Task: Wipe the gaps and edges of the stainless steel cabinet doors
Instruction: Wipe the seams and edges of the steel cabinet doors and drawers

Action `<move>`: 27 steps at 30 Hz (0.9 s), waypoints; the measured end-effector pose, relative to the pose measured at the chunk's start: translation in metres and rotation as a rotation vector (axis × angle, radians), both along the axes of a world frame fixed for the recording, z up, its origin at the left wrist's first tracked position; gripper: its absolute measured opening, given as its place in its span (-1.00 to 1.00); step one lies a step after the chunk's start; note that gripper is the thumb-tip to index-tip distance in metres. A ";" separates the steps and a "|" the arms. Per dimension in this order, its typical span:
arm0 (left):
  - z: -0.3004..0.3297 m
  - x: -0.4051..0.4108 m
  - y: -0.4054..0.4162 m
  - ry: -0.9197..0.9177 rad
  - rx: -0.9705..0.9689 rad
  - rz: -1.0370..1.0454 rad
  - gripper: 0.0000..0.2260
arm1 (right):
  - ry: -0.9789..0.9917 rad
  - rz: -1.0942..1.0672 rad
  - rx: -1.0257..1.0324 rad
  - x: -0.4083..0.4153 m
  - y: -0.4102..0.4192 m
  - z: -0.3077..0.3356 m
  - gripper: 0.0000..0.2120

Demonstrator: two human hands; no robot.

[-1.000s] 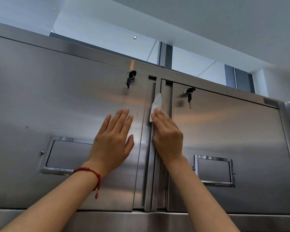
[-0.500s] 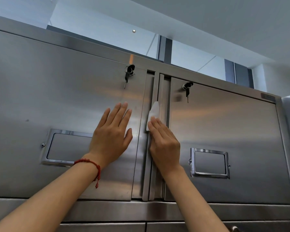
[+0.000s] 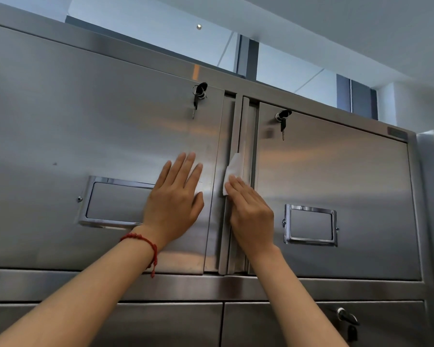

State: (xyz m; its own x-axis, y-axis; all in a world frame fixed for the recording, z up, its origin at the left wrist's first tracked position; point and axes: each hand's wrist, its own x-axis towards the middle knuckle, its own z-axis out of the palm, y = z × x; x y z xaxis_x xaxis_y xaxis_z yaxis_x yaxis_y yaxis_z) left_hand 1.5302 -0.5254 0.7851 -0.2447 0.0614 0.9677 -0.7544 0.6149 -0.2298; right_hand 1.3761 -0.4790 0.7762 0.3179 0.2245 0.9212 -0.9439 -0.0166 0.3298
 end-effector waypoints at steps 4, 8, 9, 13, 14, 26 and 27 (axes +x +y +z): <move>-0.012 0.001 0.003 -0.018 0.004 -0.037 -0.58 | -0.038 -0.020 0.084 0.002 0.006 -0.011 -0.65; -0.028 0.005 0.006 -0.078 0.017 -0.065 -0.54 | -0.042 -0.052 0.129 0.006 0.014 -0.030 -0.64; -0.032 0.006 0.006 -0.091 0.013 -0.069 -0.54 | -0.043 -0.061 0.138 0.007 0.016 -0.036 -0.64; -0.048 0.007 0.008 -0.117 0.007 -0.129 -0.61 | -0.046 -0.100 0.164 0.009 0.023 -0.057 -0.64; -0.052 0.007 0.009 -0.123 0.008 -0.148 -0.62 | -0.042 -0.111 0.168 0.009 0.025 -0.061 -0.64; -0.093 -0.001 0.041 -0.210 0.118 -0.133 -0.65 | -0.005 -0.098 0.275 0.000 0.062 -0.096 -0.57; -0.097 -0.002 0.044 -0.214 0.136 -0.126 -0.66 | 0.003 -0.093 0.282 -0.001 0.065 -0.099 -0.57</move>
